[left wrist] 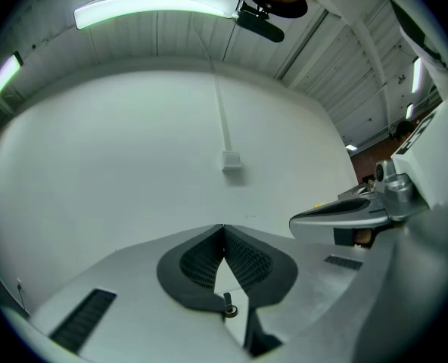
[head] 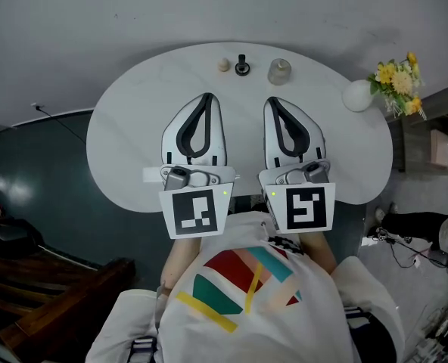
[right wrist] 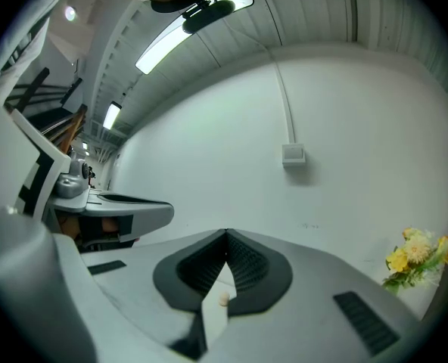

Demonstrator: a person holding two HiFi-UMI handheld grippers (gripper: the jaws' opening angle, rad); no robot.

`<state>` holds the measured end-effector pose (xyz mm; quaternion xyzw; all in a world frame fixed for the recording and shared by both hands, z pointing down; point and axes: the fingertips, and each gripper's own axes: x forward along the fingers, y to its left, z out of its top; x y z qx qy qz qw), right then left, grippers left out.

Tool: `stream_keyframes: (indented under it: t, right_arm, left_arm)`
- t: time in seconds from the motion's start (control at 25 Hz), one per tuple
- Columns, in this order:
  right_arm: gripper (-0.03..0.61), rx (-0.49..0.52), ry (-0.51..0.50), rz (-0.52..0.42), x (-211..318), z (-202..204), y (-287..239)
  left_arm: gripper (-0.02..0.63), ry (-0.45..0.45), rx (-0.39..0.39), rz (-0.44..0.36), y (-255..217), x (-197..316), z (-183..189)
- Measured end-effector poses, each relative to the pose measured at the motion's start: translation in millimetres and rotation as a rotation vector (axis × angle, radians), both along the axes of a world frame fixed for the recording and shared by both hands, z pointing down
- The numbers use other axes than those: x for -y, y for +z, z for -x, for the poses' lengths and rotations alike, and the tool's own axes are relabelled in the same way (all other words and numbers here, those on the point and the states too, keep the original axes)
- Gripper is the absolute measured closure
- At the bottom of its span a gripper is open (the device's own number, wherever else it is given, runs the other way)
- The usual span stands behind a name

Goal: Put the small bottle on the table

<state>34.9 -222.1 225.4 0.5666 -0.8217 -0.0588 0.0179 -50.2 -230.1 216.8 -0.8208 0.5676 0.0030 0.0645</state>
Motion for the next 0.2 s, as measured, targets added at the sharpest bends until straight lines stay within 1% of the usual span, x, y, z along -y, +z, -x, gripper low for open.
stream_keyframes:
  t: [0.2]
  right_arm:
    - [0.566, -0.001, 0.0, 0.02, -0.1, -2.9, 5.7]
  left_arm:
    - [0.597, 0.005, 0.002, 0.005, 3.8, 2.8, -4.7]
